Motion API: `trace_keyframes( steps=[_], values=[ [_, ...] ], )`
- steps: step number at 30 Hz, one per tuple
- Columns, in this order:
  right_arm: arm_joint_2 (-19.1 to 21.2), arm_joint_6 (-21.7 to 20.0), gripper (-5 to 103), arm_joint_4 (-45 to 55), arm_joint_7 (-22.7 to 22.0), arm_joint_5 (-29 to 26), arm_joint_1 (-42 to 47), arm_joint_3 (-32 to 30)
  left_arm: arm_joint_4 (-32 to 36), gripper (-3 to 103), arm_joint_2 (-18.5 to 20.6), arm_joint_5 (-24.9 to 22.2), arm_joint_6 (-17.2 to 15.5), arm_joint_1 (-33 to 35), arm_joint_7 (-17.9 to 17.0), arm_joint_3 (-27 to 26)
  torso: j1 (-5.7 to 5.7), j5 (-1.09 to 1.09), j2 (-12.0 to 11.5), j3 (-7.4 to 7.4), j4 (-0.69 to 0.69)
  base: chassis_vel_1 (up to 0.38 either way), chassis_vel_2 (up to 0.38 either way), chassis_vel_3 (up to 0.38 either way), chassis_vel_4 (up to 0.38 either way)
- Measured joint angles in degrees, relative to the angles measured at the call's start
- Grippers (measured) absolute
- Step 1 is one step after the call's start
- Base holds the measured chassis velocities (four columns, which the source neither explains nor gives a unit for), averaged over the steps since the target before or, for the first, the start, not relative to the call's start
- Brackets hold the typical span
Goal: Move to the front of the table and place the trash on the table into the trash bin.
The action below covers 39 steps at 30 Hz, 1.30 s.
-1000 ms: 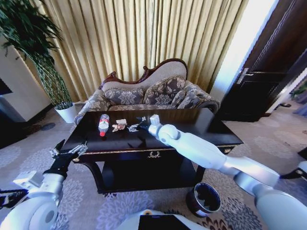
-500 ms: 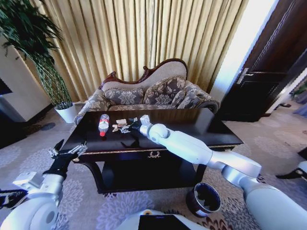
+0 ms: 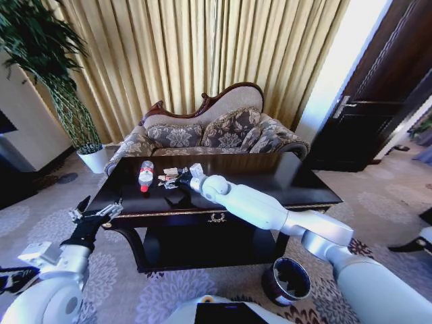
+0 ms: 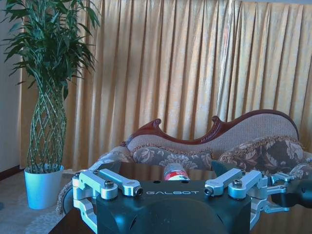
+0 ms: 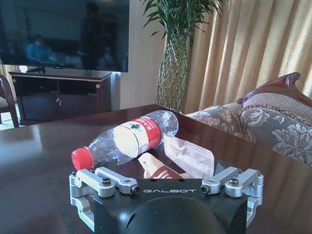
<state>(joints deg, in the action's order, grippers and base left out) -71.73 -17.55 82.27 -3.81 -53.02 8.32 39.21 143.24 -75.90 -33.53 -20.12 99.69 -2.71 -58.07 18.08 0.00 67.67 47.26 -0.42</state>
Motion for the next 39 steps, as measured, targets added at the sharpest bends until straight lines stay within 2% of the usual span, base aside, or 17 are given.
trace_keyframes(
  steps=[11, 24, 25, 27, 28, 30, 31, 33, 34, 36, 37, 39],
  values=[
    [-2.56, 0.41, 100, -4.88, -0.01, 2.8, -0.15, 0.74, 0.0, 100, -0.08, -0.27, 0.62, -0.12, 0.13, -0.23, 0.0, 0.0, 0.0, 0.0, 0.0, 0.0, 0.0, 0.0, 0.0],
    [-2.48, 0.3, 98, -6.32, 0.08, 4.12, -0.85, 1.42, 0.0, 100, -0.39, -0.52, 1.75, -0.22, 0.14, -0.17, 0.0, 0.0, 0.01, 0.0, 0.0, 0.0, 0.0, 0.0, 0.0],
    [-2.46, 0.3, 88, -6.33, 0.08, 4.13, -0.86, 1.46, 0.0, 100, -0.42, -0.61, 1.8, -0.23, 0.14, -0.17, 0.0, 0.0, 0.01, 0.0, 0.0, 0.0, 0.0, 0.0, 0.0],
    [-2.43, 0.3, 88, -6.33, 0.08, 4.13, -0.87, 1.47, 0.0, 100, -0.44, -0.71, 1.94, -0.24, 0.14, -0.19, 0.0, 0.0, 0.01, 0.0, 0.0, 0.0, 0.0, 0.0, 0.0],
    [-2.39, 0.3, 77, -6.31, 0.08, 4.07, -0.87, 1.47, 0.0, 100, -0.45, -1.12, 2.17, -0.26, 0.14, -0.3, 0.01, 0.0, 0.01, 0.0, 0.0, 0.0, 0.0, 0.0, 0.0],
    [-2.33, 0.3, 77, -6.09, 0.08, 3.56, -0.87, 1.47, 0.0, 100, -0.44, -1.44, 2.41, -0.28, 0.14, -0.46, 0.0, 0.0, 0.01, 0.0, -0.01, 0.0, 0.0, 0.0, 0.0],
    [-2.32, 0.28, 66, -5.84, 0.08, 3.23, -0.85, 1.4, 0.0, 100, -0.41, -1.6, 2.53, -0.28, 0.28, -0.65, 0.0, 0.0, 0.01, 0.0, 0.0, 0.0, 0.0, 0.0, 0.0],
    [-2.3, 0.26, 66, -5.6, 0.08, 3.04, -0.82, 1.29, 0.0, 100, -0.39, -1.75, 2.61, -0.29, 0.65, -0.97, 0.0, 0.0, 0.01, 0.0, 0.0, 0.0, 0.0, 0.0, 0.0],
    [-2.23, 0.23, 55, -5.38, 0.08, 2.95, -0.81, 1.24, 0.0, 100, -0.35, -1.88, 2.63, -0.29, 0.92, -1.23, 0.0, 0.0, 0.01, 0.0, 0.0, 0.0, 0.0, 0.0, 0.0],
    [-2.18, 0.22, 55, -5.3, 0.08, 2.94, -0.79, 1.2, 0.0, 100, -0.31, -1.96, 2.64, -0.31, 1.01, -1.4, 0.0, 0.0, 0.01, 0.0, 0.0, 0.0, 0.0, 0.0, 0.0],
    [-2.12, 0.2, 44, -5.26, 0.07, 2.93, -0.73, 1.06, 0.0, 100, -0.29, -2.01, 2.64, -0.33, 1.06, -1.48, 0.0, 0.0, 0.01, 0.0, 0.0, 0.0, 0.0, 0.0, 0.0],
    [-2.07, 0.2, 44, -5.23, 0.07, 2.94, -0.66, 1.01, 0.0, 100, -0.28, -2.02, 2.64, -0.35, 1.08, -1.48, 0.0, 0.0, 0.01, 0.0, 0.0, 0.0, 0.0, 0.0, 0.0]
  ],
)
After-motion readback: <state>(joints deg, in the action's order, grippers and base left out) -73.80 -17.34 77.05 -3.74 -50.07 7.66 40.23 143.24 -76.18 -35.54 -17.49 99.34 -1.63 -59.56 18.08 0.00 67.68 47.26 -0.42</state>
